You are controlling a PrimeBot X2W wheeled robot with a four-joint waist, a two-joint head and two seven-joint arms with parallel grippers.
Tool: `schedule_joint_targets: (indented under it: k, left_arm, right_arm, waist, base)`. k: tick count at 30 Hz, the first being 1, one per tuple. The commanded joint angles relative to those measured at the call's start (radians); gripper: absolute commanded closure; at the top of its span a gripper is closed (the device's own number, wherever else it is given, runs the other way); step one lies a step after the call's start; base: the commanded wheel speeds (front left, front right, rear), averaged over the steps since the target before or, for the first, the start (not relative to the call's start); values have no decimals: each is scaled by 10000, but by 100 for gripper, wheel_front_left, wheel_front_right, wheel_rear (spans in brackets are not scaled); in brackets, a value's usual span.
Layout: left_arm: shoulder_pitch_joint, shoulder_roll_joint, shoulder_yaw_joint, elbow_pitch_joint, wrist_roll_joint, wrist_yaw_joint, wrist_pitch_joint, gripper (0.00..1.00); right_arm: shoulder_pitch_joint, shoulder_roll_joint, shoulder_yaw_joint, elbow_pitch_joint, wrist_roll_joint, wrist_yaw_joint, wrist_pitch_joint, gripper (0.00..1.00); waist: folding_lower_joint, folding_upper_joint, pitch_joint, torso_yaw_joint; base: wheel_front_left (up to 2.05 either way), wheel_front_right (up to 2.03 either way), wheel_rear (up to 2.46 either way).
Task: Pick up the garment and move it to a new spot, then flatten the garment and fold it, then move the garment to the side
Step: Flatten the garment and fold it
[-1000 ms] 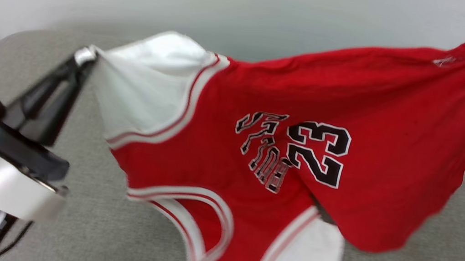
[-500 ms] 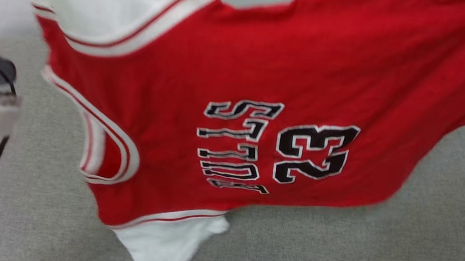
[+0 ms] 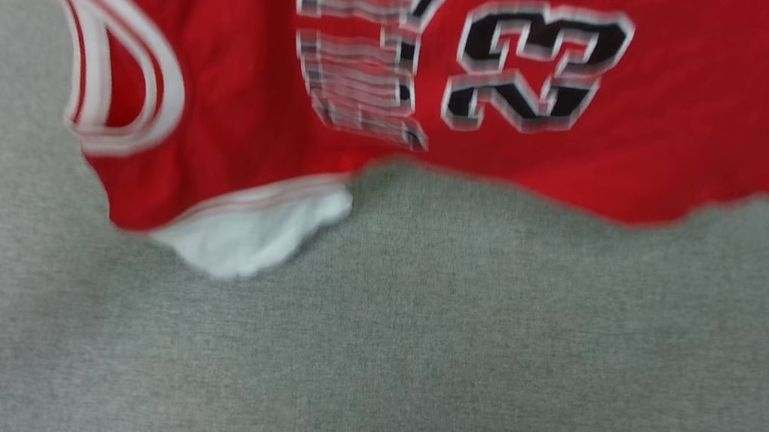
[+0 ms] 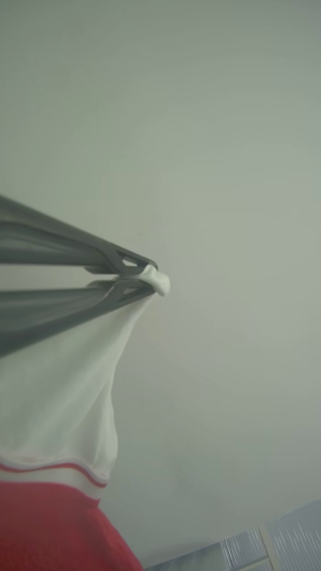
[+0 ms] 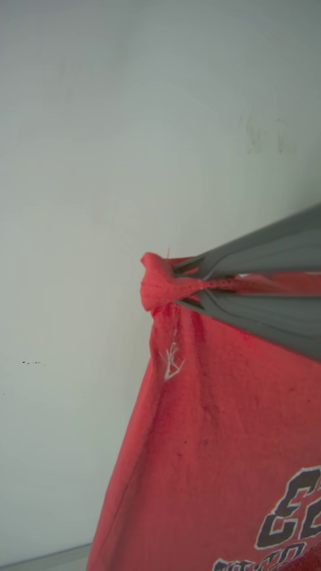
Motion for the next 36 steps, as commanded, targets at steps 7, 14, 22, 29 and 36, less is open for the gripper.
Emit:
schedule_joint_targets:
  k: [7,14,22,29,36]
  left_arm:
    - [-3787,-372,-581,2285,471,-943,18,100]
    - [-6932,-1357,-949,5308,976,-1455,-952,100]
    - [-8975,-2389,-1319,8275,1474,-1682,-2469,100]
    - [-8154,-3015,-1633,9328,1464,-1985,-3228,100]
    - [-5636,-3595,-1651,8927,1454,-2142,-3451,100]
  right_arm:
    - [-2351,140,273,1256,-902,-5,-1011,100]
    - [-4491,570,550,3380,-1797,-8,-2702,100]
    - [-6081,1018,677,5615,-2616,-10,-4366,100]
    - [-5807,1336,990,6877,-2872,-8,-5359,100]
    - [-4276,1438,1530,7710,-2721,-5,-6175,100]
  waist:
    - [0,0,2013,24]
    - [0,0,3068,88]
    - [0,0,3993,356]
    - [0,0,4080,619]
    - [0,0,3621,827]
  base:
    - [0,0,0]
    - [0,0,0]
    - [0,0,0]
    - [0,0,0]
    - [0,0,0]
